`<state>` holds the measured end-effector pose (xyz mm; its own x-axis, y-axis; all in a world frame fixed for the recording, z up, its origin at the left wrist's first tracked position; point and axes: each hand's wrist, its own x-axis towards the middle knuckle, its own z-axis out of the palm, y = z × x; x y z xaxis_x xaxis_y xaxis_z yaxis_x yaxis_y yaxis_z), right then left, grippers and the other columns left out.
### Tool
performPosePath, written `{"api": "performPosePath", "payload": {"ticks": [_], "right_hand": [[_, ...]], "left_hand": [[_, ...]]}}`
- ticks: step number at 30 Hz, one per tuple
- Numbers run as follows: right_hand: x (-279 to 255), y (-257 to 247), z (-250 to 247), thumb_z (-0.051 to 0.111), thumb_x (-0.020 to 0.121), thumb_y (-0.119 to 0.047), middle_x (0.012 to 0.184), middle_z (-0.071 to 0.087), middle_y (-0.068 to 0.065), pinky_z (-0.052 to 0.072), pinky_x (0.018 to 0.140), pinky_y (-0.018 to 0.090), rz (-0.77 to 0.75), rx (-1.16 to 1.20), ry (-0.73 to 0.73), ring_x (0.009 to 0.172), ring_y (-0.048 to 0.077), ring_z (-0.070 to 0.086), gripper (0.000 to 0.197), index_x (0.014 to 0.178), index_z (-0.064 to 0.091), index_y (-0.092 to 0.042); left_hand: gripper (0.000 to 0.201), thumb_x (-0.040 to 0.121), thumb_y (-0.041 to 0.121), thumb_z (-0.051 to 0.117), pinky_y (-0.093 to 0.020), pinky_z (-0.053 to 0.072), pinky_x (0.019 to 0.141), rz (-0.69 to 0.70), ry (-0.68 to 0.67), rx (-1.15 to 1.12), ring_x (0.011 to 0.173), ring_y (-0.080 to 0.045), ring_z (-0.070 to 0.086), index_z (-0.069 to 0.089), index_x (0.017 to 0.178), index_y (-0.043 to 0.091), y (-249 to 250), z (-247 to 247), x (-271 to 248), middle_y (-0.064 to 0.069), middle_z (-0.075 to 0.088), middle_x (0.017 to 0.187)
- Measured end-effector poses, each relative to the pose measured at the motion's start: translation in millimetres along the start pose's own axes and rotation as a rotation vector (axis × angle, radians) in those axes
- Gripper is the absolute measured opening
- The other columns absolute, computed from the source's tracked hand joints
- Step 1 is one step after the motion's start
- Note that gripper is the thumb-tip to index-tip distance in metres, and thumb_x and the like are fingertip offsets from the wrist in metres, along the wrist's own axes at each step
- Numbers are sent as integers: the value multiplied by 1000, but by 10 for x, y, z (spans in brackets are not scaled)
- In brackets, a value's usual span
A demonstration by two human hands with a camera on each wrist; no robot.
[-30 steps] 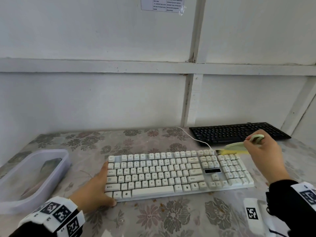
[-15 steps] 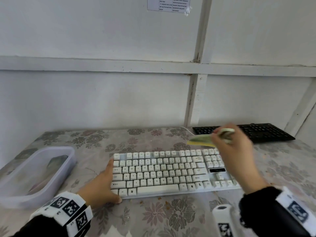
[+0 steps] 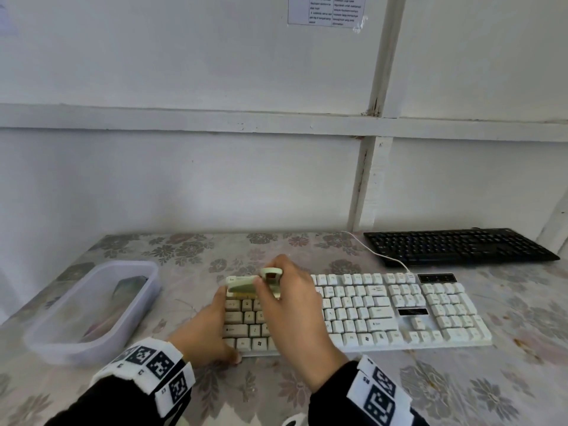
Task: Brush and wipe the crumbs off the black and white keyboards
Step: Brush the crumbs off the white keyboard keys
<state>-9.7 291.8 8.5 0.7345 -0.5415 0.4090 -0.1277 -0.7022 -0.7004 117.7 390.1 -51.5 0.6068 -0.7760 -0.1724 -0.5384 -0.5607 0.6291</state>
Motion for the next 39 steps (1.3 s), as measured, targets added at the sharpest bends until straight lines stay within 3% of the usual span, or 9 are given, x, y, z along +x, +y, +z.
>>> {"api": "performPosePath", "payload": {"ticks": [4, 8, 12, 17, 23, 28, 32, 36, 39], "right_hand": [[35, 91, -73, 55, 92, -29, 93, 61, -4, 48, 83, 44, 19, 68, 33, 92, 20, 56, 8, 93, 51, -21], [-7, 31, -60, 57, 92, -29, 92, 62, -1, 48, 81, 43, -5, 141, 3, 91, 19, 56, 12, 94, 54, -17], [-32, 69, -45, 54, 93, -29, 91, 55, -9, 45, 86, 43, 0, 28, 2, 94, 18, 53, 7, 91, 50, -23], [-13, 110, -149, 51, 93, -24, 102, 61, -6, 41, 94, 43, -1, -120, 63, 100, 20, 51, 8, 99, 54, -20], [-48, 50, -11, 56, 92, -28, 91, 60, -4, 46, 84, 45, -27, 59, 18, 91, 20, 55, 9, 91, 52, -20], [22, 229, -185, 56, 92, -24, 84, 57, -9, 48, 83, 42, 35, 46, 89, 89, 19, 56, 13, 84, 46, -26], [-47, 104, -163, 60, 91, -23, 86, 62, -3, 46, 73, 23, -15, 199, 17, 85, 13, 56, 9, 87, 53, -19], [-57, 255, -176, 59, 92, -24, 89, 63, -2, 49, 78, 38, 1, 86, 58, 86, 15, 57, 9, 93, 57, -16], [-40, 366, -313, 59, 91, -21, 84, 62, -5, 49, 74, 40, 26, 32, 127, 83, 16, 57, 7, 85, 54, -20]], "left_hand": [[122, 62, 17, 81, -23, 42, 98, -8, -17, -5, 114, -11, 50, -9, 144, 26, 33, -10, -10, 5, 48, 126], [116, 62, 17, 81, -18, 41, 94, 5, 2, 2, 108, -7, 49, -1, 143, 25, 51, -7, -26, 11, 47, 116], [119, 61, 17, 82, -21, 45, 93, 11, -6, -22, 108, -8, 53, -3, 142, 28, 31, -6, -17, 10, 50, 117], [124, 61, 17, 82, -24, 45, 94, -22, -19, -29, 110, -9, 52, -9, 144, 29, 17, -5, -16, 8, 50, 121], [122, 61, 18, 82, -27, 45, 98, -34, -3, -4, 109, -10, 52, -6, 145, 24, 20, 6, -14, 7, 50, 120], [125, 60, 15, 82, -31, 46, 99, -12, -25, -42, 113, -11, 52, -9, 145, 28, -23, 3, 9, 6, 51, 125], [126, 60, 17, 83, -31, 46, 98, -31, -11, -22, 110, -11, 54, -8, 145, 26, -29, 13, 15, 5, 53, 122], [123, 60, 15, 83, -30, 47, 97, -16, -11, -26, 109, -11, 54, -5, 145, 28, -26, 10, 17, 6, 53, 122], [125, 59, 17, 83, -31, 46, 98, -27, -15, -22, 110, -11, 53, -7, 145, 28, -42, 17, 21, 6, 52, 123]]}}
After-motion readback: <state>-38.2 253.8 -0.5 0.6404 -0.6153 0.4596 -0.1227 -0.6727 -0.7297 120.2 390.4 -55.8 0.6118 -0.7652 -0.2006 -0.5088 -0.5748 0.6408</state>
